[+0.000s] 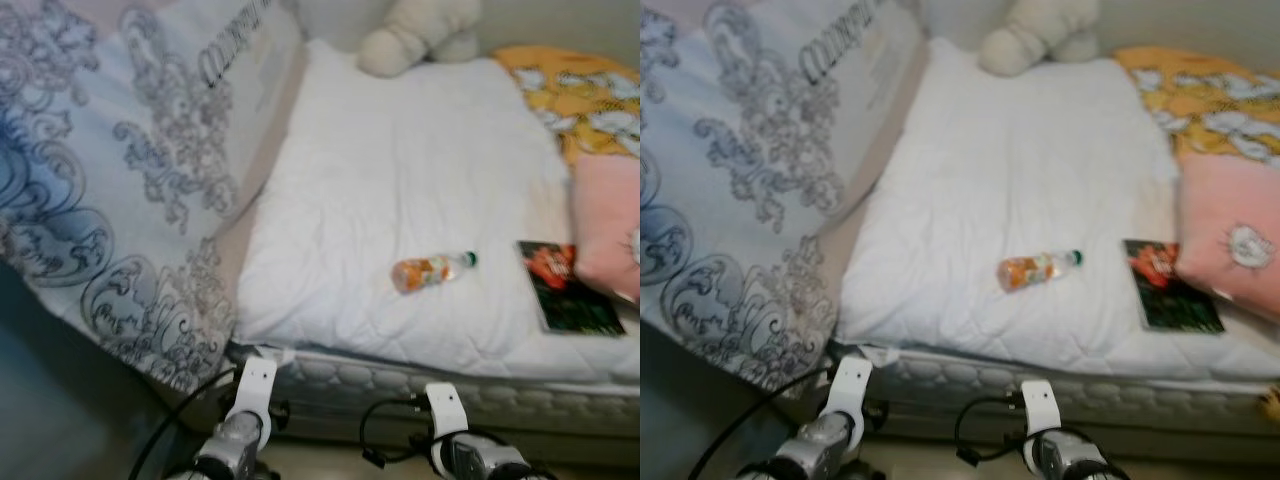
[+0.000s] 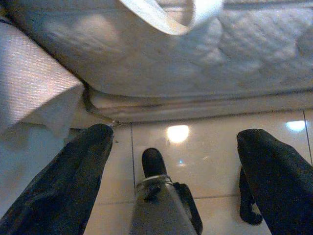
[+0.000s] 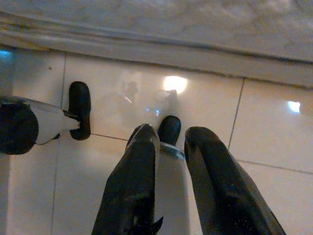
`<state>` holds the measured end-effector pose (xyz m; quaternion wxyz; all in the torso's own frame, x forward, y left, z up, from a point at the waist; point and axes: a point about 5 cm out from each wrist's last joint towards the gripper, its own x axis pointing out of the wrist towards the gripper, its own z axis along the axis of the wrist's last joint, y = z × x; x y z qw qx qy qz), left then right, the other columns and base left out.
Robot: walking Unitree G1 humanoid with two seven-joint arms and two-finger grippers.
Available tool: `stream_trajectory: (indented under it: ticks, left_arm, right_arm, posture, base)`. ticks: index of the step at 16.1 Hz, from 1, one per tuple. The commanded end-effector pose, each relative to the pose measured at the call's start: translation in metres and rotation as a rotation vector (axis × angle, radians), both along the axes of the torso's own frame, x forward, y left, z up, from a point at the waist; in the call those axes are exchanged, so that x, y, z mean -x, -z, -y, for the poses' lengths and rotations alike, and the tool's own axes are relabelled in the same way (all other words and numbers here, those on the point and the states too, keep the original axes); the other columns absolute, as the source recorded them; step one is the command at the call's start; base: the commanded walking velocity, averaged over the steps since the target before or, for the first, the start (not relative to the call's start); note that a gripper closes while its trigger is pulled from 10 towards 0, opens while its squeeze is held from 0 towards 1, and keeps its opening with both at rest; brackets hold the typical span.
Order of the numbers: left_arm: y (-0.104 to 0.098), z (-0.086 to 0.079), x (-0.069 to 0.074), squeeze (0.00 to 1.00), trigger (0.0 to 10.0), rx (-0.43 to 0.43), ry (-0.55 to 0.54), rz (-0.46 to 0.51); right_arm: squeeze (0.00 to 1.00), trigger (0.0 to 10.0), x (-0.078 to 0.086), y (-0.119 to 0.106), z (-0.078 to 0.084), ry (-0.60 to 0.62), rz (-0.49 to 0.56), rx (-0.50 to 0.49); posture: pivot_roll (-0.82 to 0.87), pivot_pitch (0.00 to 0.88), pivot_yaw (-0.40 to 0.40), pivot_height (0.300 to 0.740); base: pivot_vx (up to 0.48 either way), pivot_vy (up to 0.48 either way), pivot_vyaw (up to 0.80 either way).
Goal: Clean up the room
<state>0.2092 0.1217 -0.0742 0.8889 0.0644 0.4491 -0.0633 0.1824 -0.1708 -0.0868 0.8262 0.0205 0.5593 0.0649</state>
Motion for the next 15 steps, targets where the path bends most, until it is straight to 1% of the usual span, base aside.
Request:
stream_trajectory:
  ticks: [1, 2, 3, 5, 7, 8, 9, 10, 11, 12, 13, 15]
  left_arm:
    - [-0.008, 0.002, -0.015, 0.00, 10.0, -0.007, -0.025, -0.024]
    - [-0.008, 0.002, -0.016, 0.00, 10.0, -0.023, -0.009, -0.025]
    - [-0.008, -0.006, -0.016, 0.00, 10.0, -0.125, 0.044, -0.041]
    - [-0.006, -0.011, -0.013, 0.00, 10.0, -0.142, 0.060, -0.066]
    - [-0.002, -0.010, -0.006, 0.00, 10.0, -0.189, 0.182, -0.113]
    - [-0.001, -0.011, -0.004, 0.00, 10.0, -0.233, 0.247, -0.121]
    - [-0.001, -0.011, -0.004, 0.00, 10.0, -0.268, 0.294, -0.116]
    - [-0.001, -0.011, -0.005, 0.00, 10.0, -0.286, 0.319, -0.110]
    - [-0.003, -0.011, -0.007, 0.00, 10.0, -0.330, 0.371, -0.084]
    - [-0.003, -0.011, -0.007, 0.00, 10.0, -0.297, 0.331, -0.085]
    - [-0.003, -0.011, -0.008, 0.00, 10.0, -0.292, 0.316, -0.082]
    - [-0.003, -0.013, -0.008, 0.00, 10.0, -0.361, 0.383, -0.077]
  right_arm:
    - [0.00, 10.0, -0.002, -0.001, 0.002, -0.012, 0.003, 0.020]
    - [0.00, 10.0, 0.001, 0.000, 0.003, -0.010, -0.001, 0.019]
    - [0.00, 10.0, 0.009, 0.004, 0.005, -0.018, -0.009, 0.025]
    - [0.00, 10.0, 0.013, 0.006, 0.004, -0.028, -0.017, 0.039]
    - [0.00, 10.0, 0.019, 0.008, 0.006, -0.054, -0.035, 0.086]
    - [0.00, 10.0, 0.020, 0.009, 0.006, -0.065, -0.037, 0.102]
    - [0.00, 10.0, 0.020, 0.009, 0.007, -0.071, -0.033, 0.110]
    - [0.00, 10.0, 0.019, 0.009, 0.007, -0.068, -0.029, 0.111]
    - [0.00, 10.0, 0.017, 0.008, 0.007, -0.067, -0.020, 0.110]
    - [0.00, 10.0, 0.017, 0.008, 0.007, -0.065, -0.017, 0.110]
    - [0.00, 10.0, 0.017, 0.008, 0.007, -0.064, -0.017, 0.111]
    - [0.00, 10.0, 0.020, 0.009, 0.008, -0.088, -0.024, 0.125]
  posture:
    - [0.08, 0.000, -0.024, 0.740]
    - [0.09, 0.000, -0.026, 0.740]
    - [0.09, 0.000, -0.025, 0.740]
    - [0.08, 0.000, -0.019, 0.740]
    - [0.08, 0.000, -0.001, 0.740]
    - [0.07, 0.000, 0.008, 0.740]
    - [0.07, 0.000, 0.014, 0.740]
    - [0.07, 0.000, 0.015, 0.740]
    - [0.06, 0.000, 0.021, 0.740]
    - [0.06, 0.000, 0.020, 0.740]
    - [0.06, 0.000, 0.016, 0.740]
    - [0.06, 0.000, 0.016, 0.740]
  base:
    - [0.000, 0.000, 0.00]
    - [0.000, 0.000, 0.00]
    - [0.000, 0.000, 0.00]
    - [0.000, 0.000, 0.00]
    - [0.000, 0.000, 0.00]
    - [0.000, 0.000, 0.00]
    - [0.000, 0.000, 0.00]
    - [0.000, 0.000, 0.00]
    - [0.000, 0.000, 0.00]
    - [0.000, 0.000, 0.00]
    - [0.000, 0.000, 0.00]
    - [0.000, 0.000, 0.00]
